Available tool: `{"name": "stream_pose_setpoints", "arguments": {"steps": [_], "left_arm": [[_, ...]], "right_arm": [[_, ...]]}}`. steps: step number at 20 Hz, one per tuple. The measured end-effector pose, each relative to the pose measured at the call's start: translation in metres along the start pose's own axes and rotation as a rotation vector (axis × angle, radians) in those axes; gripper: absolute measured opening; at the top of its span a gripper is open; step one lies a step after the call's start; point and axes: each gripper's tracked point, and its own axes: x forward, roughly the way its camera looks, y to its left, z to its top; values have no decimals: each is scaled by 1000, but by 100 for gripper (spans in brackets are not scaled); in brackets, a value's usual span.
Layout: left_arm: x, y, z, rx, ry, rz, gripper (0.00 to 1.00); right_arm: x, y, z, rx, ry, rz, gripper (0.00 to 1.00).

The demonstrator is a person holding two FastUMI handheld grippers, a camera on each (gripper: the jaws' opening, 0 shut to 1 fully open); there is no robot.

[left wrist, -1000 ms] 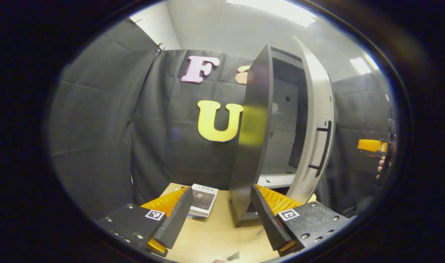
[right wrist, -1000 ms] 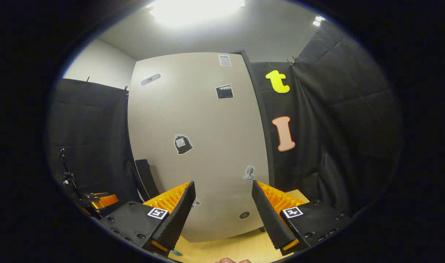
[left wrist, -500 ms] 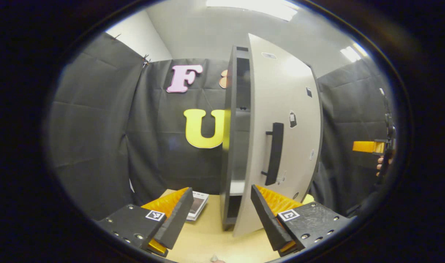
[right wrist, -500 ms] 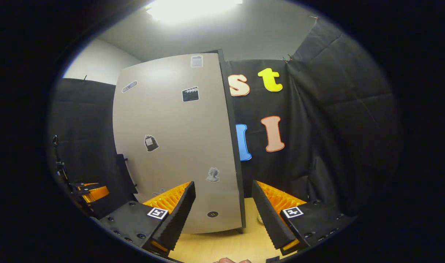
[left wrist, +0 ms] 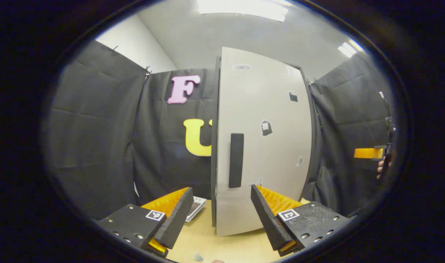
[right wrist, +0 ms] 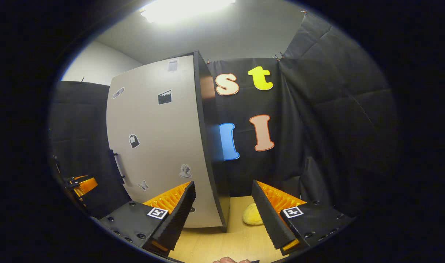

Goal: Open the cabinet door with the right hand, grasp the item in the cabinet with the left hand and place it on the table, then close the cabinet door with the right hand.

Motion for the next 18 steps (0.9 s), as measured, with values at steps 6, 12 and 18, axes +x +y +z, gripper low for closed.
{"name": "stream_pose_setpoints", "arguments": {"steps": [6, 12, 18], "left_arm": [[-18, -7, 4, -51, 6, 24, 95], [-32, 5, 3, -57, 19, 51, 94], [-29, 19, 10, -67, 3, 65, 94]], "right_arm": [[-12, -20, 7, 30, -23, -33, 98], [-15, -5, 4, -7, -25, -2, 97], [-12, -3, 14, -78, -50, -4, 98]]}}
